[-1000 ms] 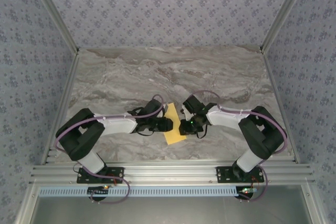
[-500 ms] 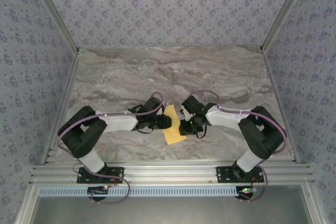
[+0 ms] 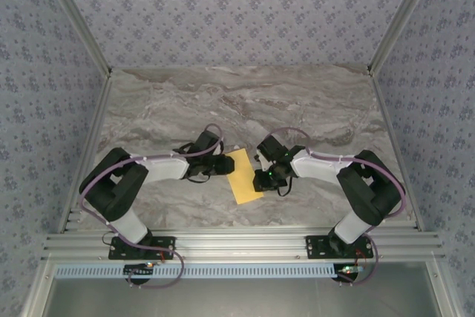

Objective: Fold a paper plane with a square sheet of paper (fold left side to right side)
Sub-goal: First fold the square sheet of paper in half at the center of the table.

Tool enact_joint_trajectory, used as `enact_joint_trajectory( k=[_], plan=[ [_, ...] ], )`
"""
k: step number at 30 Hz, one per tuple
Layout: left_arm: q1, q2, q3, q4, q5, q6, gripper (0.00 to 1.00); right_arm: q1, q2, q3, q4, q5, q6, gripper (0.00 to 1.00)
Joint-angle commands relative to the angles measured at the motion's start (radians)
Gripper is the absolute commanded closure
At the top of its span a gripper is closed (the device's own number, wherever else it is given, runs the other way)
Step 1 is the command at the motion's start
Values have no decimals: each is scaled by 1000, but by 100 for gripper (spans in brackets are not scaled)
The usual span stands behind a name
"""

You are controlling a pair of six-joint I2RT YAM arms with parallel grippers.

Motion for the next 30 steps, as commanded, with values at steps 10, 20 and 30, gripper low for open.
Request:
enact_joint_trajectory(
  k=[10,20,30],
  plan=[
    [92,-101,47,-52,-3,74,64,0,23,-46,-97,101,-4,82],
    [21,-92,-18,116,141,11,64,5,38,-42,-89,96,-1,82],
    [12,34,-1,143,28,-12,64,13,49,-35,-91,99,2,82]
  ],
)
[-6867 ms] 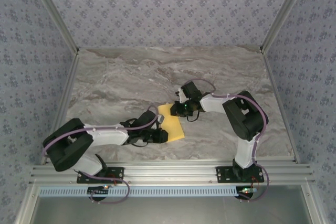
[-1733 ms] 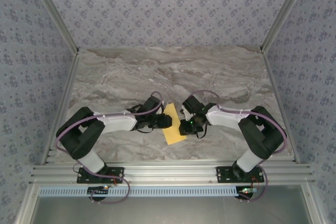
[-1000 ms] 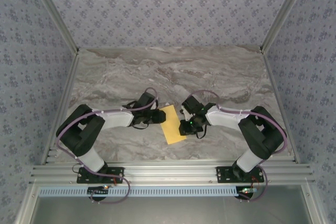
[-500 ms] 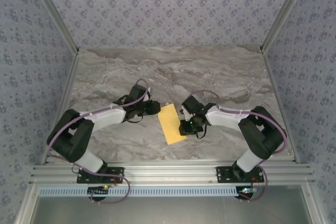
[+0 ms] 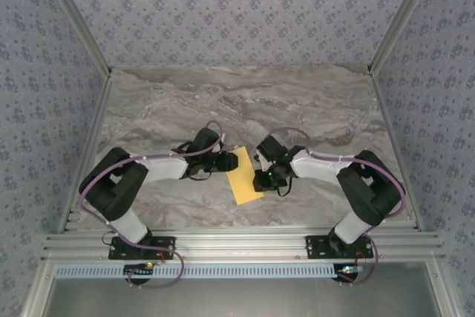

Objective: Fold a paper plane with a square sheet of paper (fold left side to right side)
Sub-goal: First fold the square sheet of paper in half at the center of the table, then rotate the square sheet of paper at the center of the table.

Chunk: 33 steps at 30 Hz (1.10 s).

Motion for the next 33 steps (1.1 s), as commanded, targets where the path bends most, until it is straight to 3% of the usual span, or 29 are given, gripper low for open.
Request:
enact_joint_trajectory(
  k=[1,11,21,28,33],
  plan=[
    [15,31,3,36,-65,-22,64,6,50,-34,-94,93,2,82],
    [101,104,0,71,-121,-44,62,9,47,-44,-94,81,5,82],
    [174,148,150,-55,-121,20,61,38,25,-88,-23,38,72,81],
    [219,154,195,-67,-73,42,61,62,2,-126,45,13,131,81],
    [218,68,184,-73,-36,48,58,62,-24,-127,156,-43,174,80]
  ],
)
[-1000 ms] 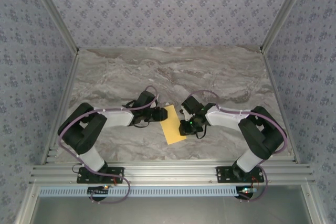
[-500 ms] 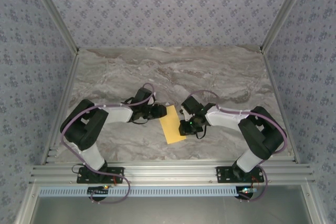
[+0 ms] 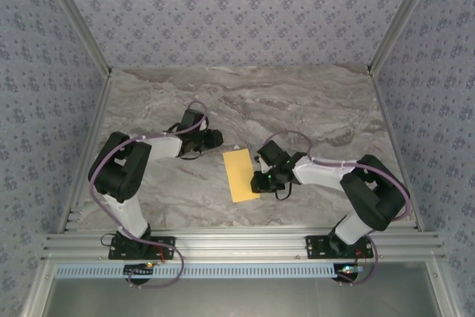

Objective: Fold a paper plane with a square sheet of paper (fold left side to right side)
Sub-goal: Rotate the square sheet of paper at the center of the table, then first fold the square sheet of paper in half at the center of the table.

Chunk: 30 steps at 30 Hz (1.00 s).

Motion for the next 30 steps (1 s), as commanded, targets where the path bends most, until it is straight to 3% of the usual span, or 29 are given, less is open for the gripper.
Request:
enact_joint_trajectory(
  k=[1,5,10,15,23,30],
  plan=[
    [-3,-95,-2,-18,15,21,57,24,9,-49,37,-49,66,79],
    [-10,-223,-84,-11,47,-14,56,19,-63,-61,161,-101,100,75],
    [-70,-308,-166,5,89,-70,56,-31,-145,-92,231,-136,109,63],
    [-152,-280,-198,33,99,-123,56,-92,-163,-75,101,-71,49,57],
    [-202,-200,-196,59,58,-160,56,-129,-151,-99,140,-123,77,50],
    [-234,-229,-208,28,22,-155,52,-143,-116,-85,151,-139,84,47]
  ],
)
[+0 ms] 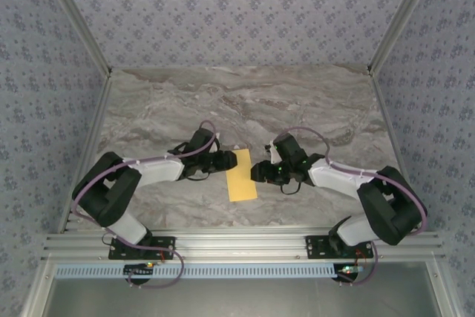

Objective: Fold a paper plane with a square sheet of paper (fold left side to right side)
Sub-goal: First fold the square sheet of paper in half at the center of the table, then fold the triangle a second time at the center of the table.

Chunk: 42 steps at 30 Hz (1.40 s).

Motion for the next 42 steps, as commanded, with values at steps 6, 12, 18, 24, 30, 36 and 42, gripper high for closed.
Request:
enact_joint_trajectory(
  k=[6,12,18,24,30,36,42],
  plan=[
    [-17,0,-27,29,-20,-25,52,-17,56,56,-37,-15,-16,47],
    [-21,33,-9,1,-25,-13,52,-17,74,63,-52,-12,-22,46],
    [-26,40,-13,-23,-34,-9,52,-23,115,88,-46,-53,-21,46],
    [-37,44,-6,-69,-59,8,53,-25,143,112,-53,-79,-15,46],
    [-38,41,-8,-78,-64,12,53,-24,163,124,-69,-89,-2,47],
    [-41,42,-7,-75,-67,10,53,-18,184,135,-66,-93,4,47],
    [-41,42,-8,-73,-67,9,53,-9,208,150,-68,-95,5,47]
  ],
)
